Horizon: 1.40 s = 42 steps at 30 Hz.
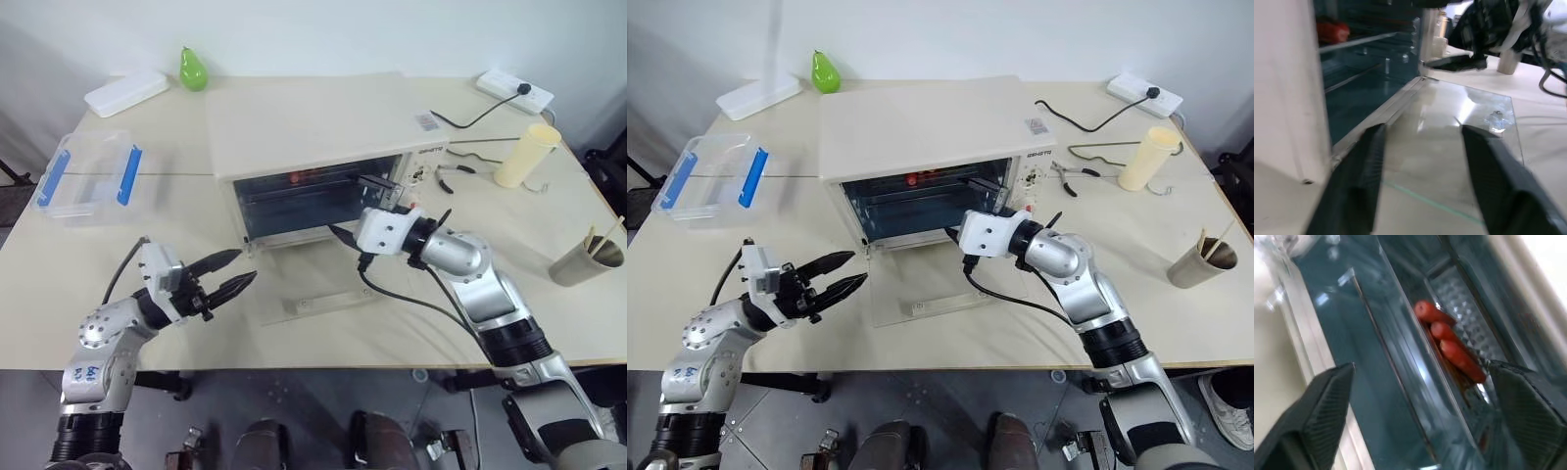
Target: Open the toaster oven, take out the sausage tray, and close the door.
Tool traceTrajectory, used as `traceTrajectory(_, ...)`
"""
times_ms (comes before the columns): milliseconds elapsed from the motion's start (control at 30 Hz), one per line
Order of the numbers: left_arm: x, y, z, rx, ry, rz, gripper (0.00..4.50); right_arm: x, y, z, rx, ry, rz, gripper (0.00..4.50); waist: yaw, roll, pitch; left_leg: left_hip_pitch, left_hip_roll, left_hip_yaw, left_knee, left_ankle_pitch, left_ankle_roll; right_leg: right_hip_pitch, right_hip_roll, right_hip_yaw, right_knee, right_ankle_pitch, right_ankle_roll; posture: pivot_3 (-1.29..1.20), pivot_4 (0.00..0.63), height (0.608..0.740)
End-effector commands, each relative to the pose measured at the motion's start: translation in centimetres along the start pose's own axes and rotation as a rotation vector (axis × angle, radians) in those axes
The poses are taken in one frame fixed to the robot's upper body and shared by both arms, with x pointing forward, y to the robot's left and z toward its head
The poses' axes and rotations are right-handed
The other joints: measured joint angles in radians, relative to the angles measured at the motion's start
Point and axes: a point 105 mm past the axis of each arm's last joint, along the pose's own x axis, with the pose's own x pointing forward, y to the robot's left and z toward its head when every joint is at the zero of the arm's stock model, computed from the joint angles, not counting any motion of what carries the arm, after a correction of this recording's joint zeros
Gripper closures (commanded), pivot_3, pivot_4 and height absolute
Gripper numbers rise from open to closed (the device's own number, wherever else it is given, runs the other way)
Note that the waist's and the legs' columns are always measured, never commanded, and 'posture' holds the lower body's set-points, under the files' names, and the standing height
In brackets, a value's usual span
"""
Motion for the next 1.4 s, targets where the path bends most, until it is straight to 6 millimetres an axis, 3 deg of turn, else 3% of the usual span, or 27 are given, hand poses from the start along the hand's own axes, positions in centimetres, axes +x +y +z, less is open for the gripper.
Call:
traceTrajectory(33, -1.0, 0.0, 1.8, 0.035, -0.040, 0.018, 0.50, 1.8, -0.8, -0.4, -0.077, 0.028, -0.068, 0.00, -0.009, 0.000, 0.000, 0.000, 0.000, 0.000, 0.000, 0.000, 0.000, 0.000, 0.000, 0.000, 0.000, 0.000, 0.000, 0.00, 0.150, 0.740)
traceTrajectory(100, -1.4, -0.2, 1.9, 0.008, -0.051, 0.014, 0.06, 2.9, -1.1, -0.4, -0.094, 0.038, -0.098, 0.00, -0.013, 0.000, 0.000, 0.001, 0.000, 0.000, 0.000, 0.000, 0.000, 0.000, 0.000, -0.001, 0.003, 0.000, 0.000, 0.00, 0.150, 0.740)
traceTrajectory(267, -1.7, -0.3, 1.9, -0.009, -0.060, 0.011, 0.06, 4.4, -0.5, -0.6, -0.103, 0.046, -0.088, 0.00, -0.014, 0.000, 0.000, 0.000, 0.000, -0.001, -0.001, 0.000, -0.001, -0.001, 0.000, -0.001, 0.003, 0.000, 0.000, 0.00, 0.150, 0.740)
traceTrajectory(433, -1.9, -0.1, 1.8, -0.010, -0.061, 0.012, 0.00, 4.7, -0.7, -0.6, -0.111, 0.040, -0.102, 1.48, -0.015, 0.000, 0.000, 0.000, 0.000, -0.001, -0.002, 0.000, -0.001, -0.001, 0.000, -0.001, 0.003, 0.000, 0.000, 0.00, 0.150, 0.740)
traceTrajectory(700, -1.4, 0.3, 1.5, -0.009, -0.061, -0.011, 0.00, 4.6, -1.6, -0.1, -0.150, 0.014, -0.125, 4.26, -0.017, -0.001, 0.000, 0.000, 0.000, -0.001, -0.002, 0.000, -0.001, -0.001, 0.000, 0.000, 0.003, 0.000, 0.000, 0.00, 0.150, 0.740)
traceTrajectory(1167, 2.8, 1.6, 2.9, 0.018, -0.103, -0.139, 0.00, 4.2, -2.7, 2.3, -0.209, -0.098, -0.112, 4.38, -0.017, -0.002, -0.001, -0.001, 0.000, -0.001, -0.002, 0.000, -0.001, -0.001, 0.000, -0.002, 0.003, 0.000, 0.000, 0.00, 0.150, 0.740)
traceTrajectory(1400, 3.4, 3.1, 3.9, 0.035, -0.138, -0.115, 0.00, 3.7, -2.2, 3.1, -0.212, -0.139, -0.058, 4.38, -0.032, -0.002, -0.001, -0.001, 0.000, -0.001, -0.003, 0.000, -0.001, -0.002, 0.000, -0.003, 0.003, 0.000, 0.000, 0.00, 0.150, 0.740)
